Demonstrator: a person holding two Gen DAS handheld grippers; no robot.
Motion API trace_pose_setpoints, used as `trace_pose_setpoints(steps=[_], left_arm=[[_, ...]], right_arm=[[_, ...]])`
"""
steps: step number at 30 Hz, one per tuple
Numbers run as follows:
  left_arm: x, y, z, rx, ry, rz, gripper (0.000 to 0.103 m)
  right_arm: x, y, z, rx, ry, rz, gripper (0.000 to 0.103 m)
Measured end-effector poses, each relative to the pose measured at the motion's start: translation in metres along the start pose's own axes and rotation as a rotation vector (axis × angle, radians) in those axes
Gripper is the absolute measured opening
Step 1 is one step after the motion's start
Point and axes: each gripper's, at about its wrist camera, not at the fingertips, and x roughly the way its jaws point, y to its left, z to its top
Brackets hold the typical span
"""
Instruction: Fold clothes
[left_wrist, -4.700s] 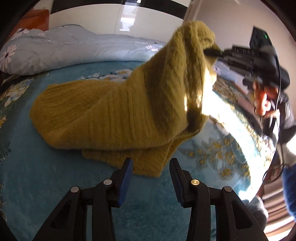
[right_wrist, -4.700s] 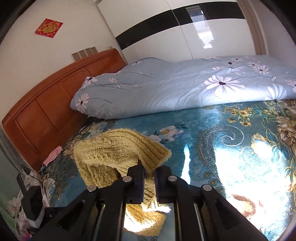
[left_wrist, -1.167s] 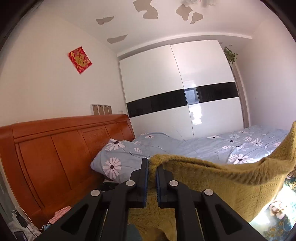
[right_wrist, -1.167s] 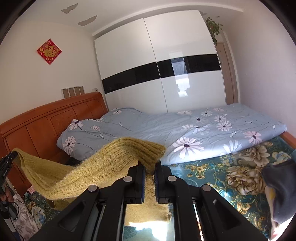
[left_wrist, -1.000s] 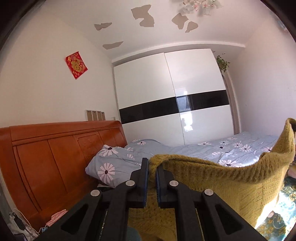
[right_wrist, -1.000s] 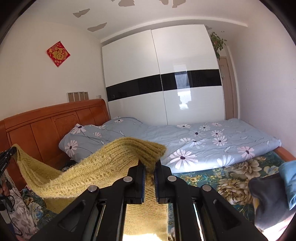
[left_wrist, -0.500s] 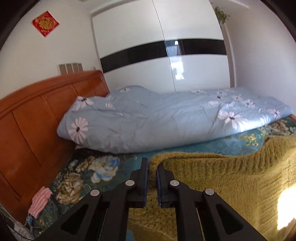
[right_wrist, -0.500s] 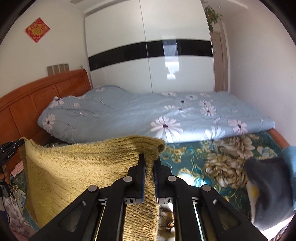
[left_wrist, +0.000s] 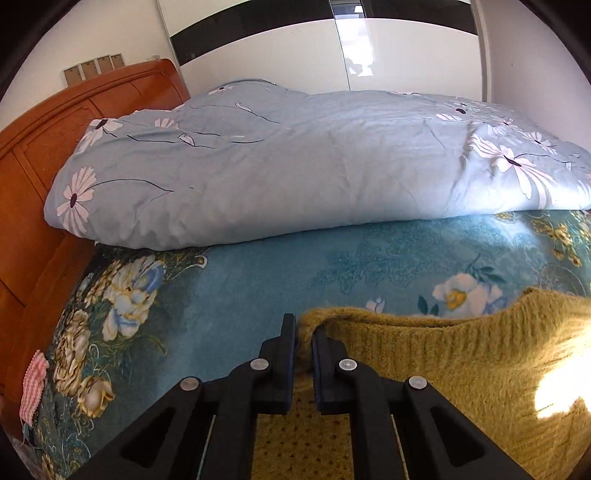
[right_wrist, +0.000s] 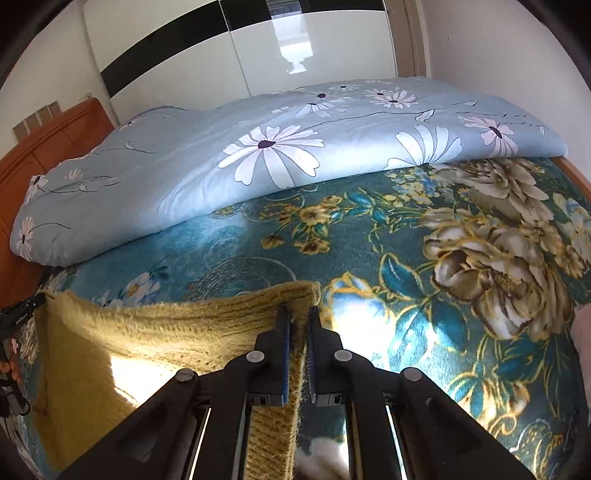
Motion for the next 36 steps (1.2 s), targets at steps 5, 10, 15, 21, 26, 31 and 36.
trace_pose_setpoints(steps=[5,10,15,21,26,31,36], left_arm=[[0.047,-0.008,-0.005,-0.069,0.128,-0.083,0.011],[0.048,0.009,-0.027,-0.149,0.196,-0.239,0.024],[-0.010,0.054,-0.054,-0.171,0.106,-0.261,0.062],[-0.047,0.111,-0.145,-0.222,0.160,-0.298,0.065],[-0.053,0.124,-0.214,-0.258,0.199,-0.396,0.065],[-0.058,0.118,-0.236,-0.287,0.183,-0.459,0.063],[-0.061,0.109,-0.237,-0.294,0.198,-0.530,0.062]], right_arm=[[0.042,-0.011,0.001,0.028,0.083,-0.025,0.008],[0.047,-0.011,-0.009,-0.001,0.106,-0.042,0.011],[0.000,0.001,-0.026,-0.055,0.056,-0.014,0.039],[-0.082,0.009,-0.111,-0.198,0.074,0.112,0.043],[-0.125,-0.019,-0.189,-0.191,0.142,0.217,0.055],[-0.134,-0.046,-0.240,-0.064,0.224,0.244,0.056],[-0.136,-0.048,-0.257,-0.019,0.231,0.297,0.057]])
